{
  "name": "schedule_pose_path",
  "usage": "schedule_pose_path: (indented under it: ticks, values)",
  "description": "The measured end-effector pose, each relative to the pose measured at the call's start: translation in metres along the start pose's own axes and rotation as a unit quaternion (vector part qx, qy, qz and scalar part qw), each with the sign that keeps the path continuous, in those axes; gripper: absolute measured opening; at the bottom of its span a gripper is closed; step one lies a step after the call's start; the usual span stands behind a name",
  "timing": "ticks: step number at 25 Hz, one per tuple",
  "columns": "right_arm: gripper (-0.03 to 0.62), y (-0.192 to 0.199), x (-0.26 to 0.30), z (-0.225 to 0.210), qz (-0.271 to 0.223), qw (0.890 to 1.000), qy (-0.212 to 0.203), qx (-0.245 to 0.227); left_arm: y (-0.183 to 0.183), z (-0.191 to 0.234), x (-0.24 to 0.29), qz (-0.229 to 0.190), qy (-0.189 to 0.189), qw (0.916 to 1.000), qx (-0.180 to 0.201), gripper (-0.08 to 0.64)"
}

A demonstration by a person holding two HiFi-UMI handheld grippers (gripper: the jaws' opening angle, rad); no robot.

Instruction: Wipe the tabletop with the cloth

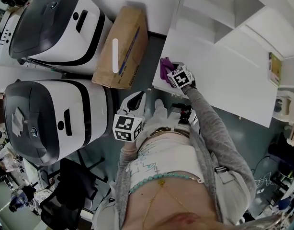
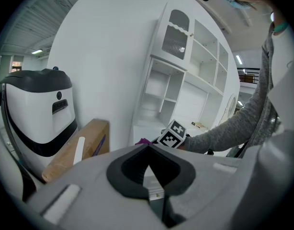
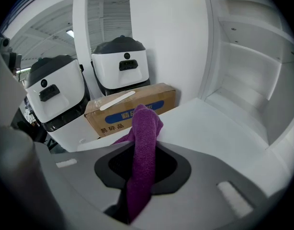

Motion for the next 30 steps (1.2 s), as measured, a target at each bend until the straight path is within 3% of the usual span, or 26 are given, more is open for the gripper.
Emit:
schedule_pose_path:
  ticks: [10, 17, 22, 30]
  values:
    - [0.087, 0.007, -0.001, 0.041, 0.004, 0.997, -0.032, -0.07, -0.004, -0.013, 0.012, 0.001, 0.029, 0.9995, 0.012, 0.0]
    - [0.089, 0.025, -0.01, 0.067, 0.007, 0.986, -0.072, -0.151, -0.01, -0.017, 0.021, 0.001, 0.049, 0.9985, 0.025, 0.0]
    - [0.089, 0.033, -0.016, 0.067, 0.012, 0.982, -0.089, -0.166, -0.017, -0.024, 0.031, 0.0, 0.067, 0.9972, 0.034, 0.0]
    - [0.091, 0.046, -0.03, 0.051, 0.004, 0.983, -0.078, -0.163, -0.026, -0.046, 0.047, 0.001, 0.104, 0.9932, 0.054, 0.0]
Point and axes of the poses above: the fingertips, and each gripper's own axes: x forward along the fingers, z to its left, y out of its underside, the point moved 2 cm from there along -x, backward along the fingers, and after that the axes turned 12 degrees about x, right-handed, at the moved point
